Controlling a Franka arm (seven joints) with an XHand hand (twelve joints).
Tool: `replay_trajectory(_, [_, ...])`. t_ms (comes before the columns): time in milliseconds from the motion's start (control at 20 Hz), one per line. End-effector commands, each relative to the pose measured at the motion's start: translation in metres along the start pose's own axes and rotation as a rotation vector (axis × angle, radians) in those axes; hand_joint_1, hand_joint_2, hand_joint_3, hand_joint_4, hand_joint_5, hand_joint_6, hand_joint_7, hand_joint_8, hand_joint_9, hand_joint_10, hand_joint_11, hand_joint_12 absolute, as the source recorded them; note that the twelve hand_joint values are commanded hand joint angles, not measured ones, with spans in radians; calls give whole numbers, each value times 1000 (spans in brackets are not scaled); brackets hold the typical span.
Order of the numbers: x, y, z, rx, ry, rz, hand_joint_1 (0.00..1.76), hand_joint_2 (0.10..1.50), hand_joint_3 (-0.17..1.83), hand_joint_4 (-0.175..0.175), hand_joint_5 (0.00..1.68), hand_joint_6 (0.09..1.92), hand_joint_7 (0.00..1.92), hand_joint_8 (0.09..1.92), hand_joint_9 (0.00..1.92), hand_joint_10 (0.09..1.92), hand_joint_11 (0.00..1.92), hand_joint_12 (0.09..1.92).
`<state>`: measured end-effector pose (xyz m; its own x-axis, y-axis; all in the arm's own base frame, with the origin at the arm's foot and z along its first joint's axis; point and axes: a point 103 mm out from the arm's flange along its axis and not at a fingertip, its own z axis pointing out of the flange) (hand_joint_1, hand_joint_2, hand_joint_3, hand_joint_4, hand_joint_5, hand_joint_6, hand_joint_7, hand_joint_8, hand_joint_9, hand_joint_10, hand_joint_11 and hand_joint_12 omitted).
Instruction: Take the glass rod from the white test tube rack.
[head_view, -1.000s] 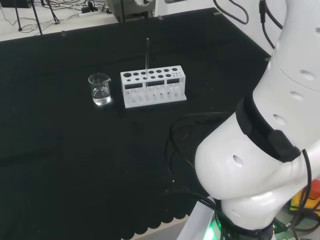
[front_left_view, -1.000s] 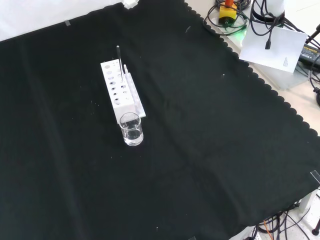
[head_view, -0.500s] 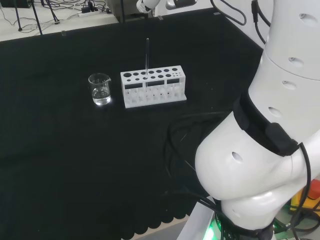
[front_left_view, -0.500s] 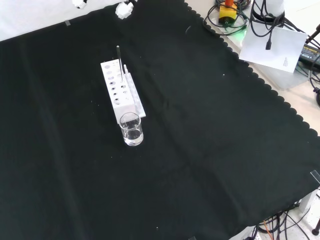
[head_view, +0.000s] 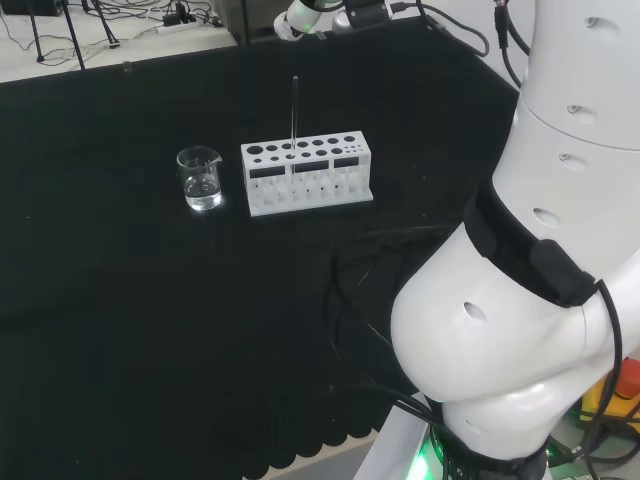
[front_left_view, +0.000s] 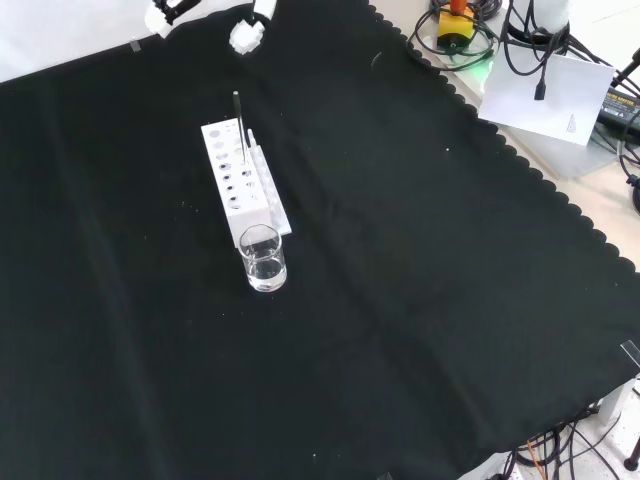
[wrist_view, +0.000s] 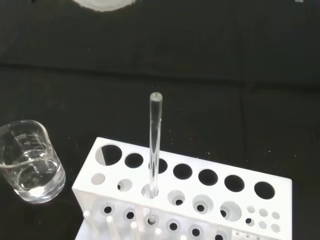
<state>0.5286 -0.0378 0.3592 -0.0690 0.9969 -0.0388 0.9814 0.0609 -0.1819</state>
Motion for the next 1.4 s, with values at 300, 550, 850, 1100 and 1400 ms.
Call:
replay_trajectory(300, [11,-1,27,-28,-40,-67,764,814,569,-175,82,87,0,874,131,948,5,1411])
replay_trajectory(550, [15,1,33,-6,-40,-59,765,813,578,-175,94,87,0,915,153,948,18,1420])
replay_trajectory(850, [15,4,52,29,-35,-45,754,820,584,-175,99,87,8,931,173,953,28,1420])
replay_trajectory(1100, [10,5,66,63,-29,-40,747,823,587,-175,101,87,45,953,205,958,41,1421])
replay_trajectory(1400, [6,7,84,106,-29,-39,719,830,592,-175,112,87,126,973,284,948,79,1416])
